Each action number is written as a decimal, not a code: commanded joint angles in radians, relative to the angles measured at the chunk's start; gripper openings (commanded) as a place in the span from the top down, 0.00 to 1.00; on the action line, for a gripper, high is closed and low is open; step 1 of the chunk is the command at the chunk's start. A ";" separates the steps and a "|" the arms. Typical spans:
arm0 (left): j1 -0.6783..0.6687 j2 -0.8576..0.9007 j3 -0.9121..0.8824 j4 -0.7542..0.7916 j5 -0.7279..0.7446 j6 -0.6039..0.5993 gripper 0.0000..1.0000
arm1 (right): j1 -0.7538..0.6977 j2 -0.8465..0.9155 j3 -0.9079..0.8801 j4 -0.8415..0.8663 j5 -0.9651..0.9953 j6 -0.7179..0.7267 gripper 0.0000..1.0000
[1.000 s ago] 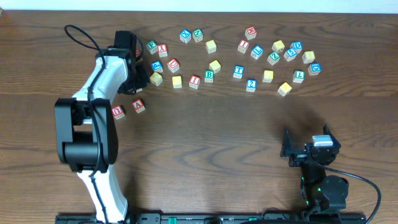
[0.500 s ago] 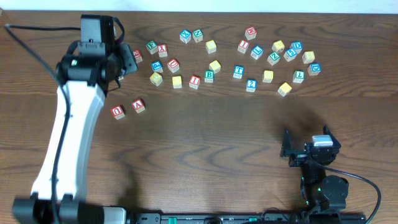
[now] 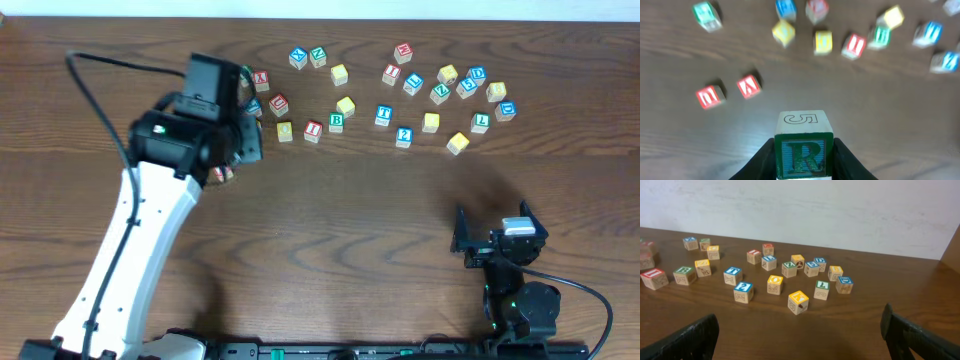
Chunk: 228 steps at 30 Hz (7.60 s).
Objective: Spell out ROBOT
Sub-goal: 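Lift the green R block and carry it toward the table center, then lower the green R block onto the open table and release, then move the left gripper up to the yellow O block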
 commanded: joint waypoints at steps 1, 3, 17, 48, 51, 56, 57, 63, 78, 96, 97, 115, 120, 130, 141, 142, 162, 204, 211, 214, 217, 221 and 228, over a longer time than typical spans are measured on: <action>-0.038 -0.002 -0.095 0.016 -0.006 -0.041 0.76 | -0.007 0.000 -0.001 -0.004 -0.006 0.012 0.01; -0.060 -0.002 -0.154 0.048 -0.006 -0.066 0.76 | -0.007 0.000 -0.001 -0.004 -0.006 0.012 0.01; -0.210 0.013 -0.431 0.342 -0.015 -0.169 0.76 | -0.007 0.000 -0.001 -0.004 -0.006 0.012 0.01; -0.209 0.258 -0.462 0.504 -0.037 -0.179 0.76 | -0.007 0.000 -0.001 -0.004 -0.006 0.012 0.01; -0.209 0.258 -0.462 0.504 -0.037 -0.179 0.75 | -0.007 0.000 -0.001 -0.004 -0.006 0.012 0.01; -0.209 0.258 -0.462 0.504 -0.037 -0.180 0.71 | -0.007 0.000 -0.001 -0.004 -0.006 0.012 0.01; -0.209 0.258 -0.462 0.504 -0.037 -0.179 0.71 | -0.007 0.000 -0.001 -0.004 -0.006 0.012 0.01; -0.209 0.258 -0.462 0.504 -0.037 -0.179 0.71 | -0.007 0.000 -0.001 -0.004 -0.006 0.012 0.01; -0.209 0.259 -0.462 0.505 -0.059 -0.177 0.72 | -0.007 0.000 -0.001 -0.004 -0.005 0.012 0.01; -0.209 0.283 -0.462 0.523 -0.059 -0.177 0.72 | -0.007 0.000 -0.001 -0.004 -0.005 0.012 0.01; -0.209 0.283 -0.462 0.523 -0.059 -0.177 0.71 | -0.007 0.000 -0.001 -0.004 -0.005 0.012 0.01; -0.209 0.283 -0.462 0.523 -0.059 -0.176 0.52 | -0.007 0.000 -0.001 -0.004 -0.006 0.012 0.01; -0.209 0.283 -0.454 0.522 -0.058 -0.164 0.51 | -0.007 0.000 -0.001 -0.004 -0.005 0.012 0.01; -0.209 0.281 -0.351 0.473 -0.059 -0.119 0.51 | -0.007 0.000 -0.001 -0.004 -0.006 0.012 0.01; -0.208 0.207 -0.235 0.427 -0.060 -0.085 0.51 | -0.007 0.000 -0.001 -0.004 -0.006 0.012 0.01; -0.207 0.192 -0.227 0.426 -0.060 -0.079 0.51 | -0.007 0.000 -0.001 -0.004 -0.006 0.012 0.01; -0.016 0.117 0.072 0.308 -0.077 0.037 0.53 | -0.007 0.000 -0.001 -0.004 -0.005 0.012 0.01; 0.005 0.657 0.432 0.106 0.000 0.034 0.58 | -0.007 0.000 -0.001 -0.004 -0.006 0.012 0.01; 0.002 0.676 0.432 0.106 0.047 0.029 0.58 | -0.007 0.000 -0.001 -0.004 -0.005 0.012 0.01; -0.001 0.697 0.432 0.106 0.047 0.030 0.58 | -0.007 0.000 -0.001 -0.004 -0.006 0.012 0.01; -0.005 0.723 0.432 0.106 0.047 0.030 0.58 | -0.007 0.000 -0.001 -0.004 -0.006 0.012 0.01; -0.011 0.757 0.432 0.106 0.047 0.030 0.58 | -0.007 0.000 -0.001 -0.004 -0.005 0.012 0.01; -0.023 0.788 0.432 0.106 0.047 0.030 0.57 | -0.007 0.000 -0.001 -0.004 -0.006 0.012 0.01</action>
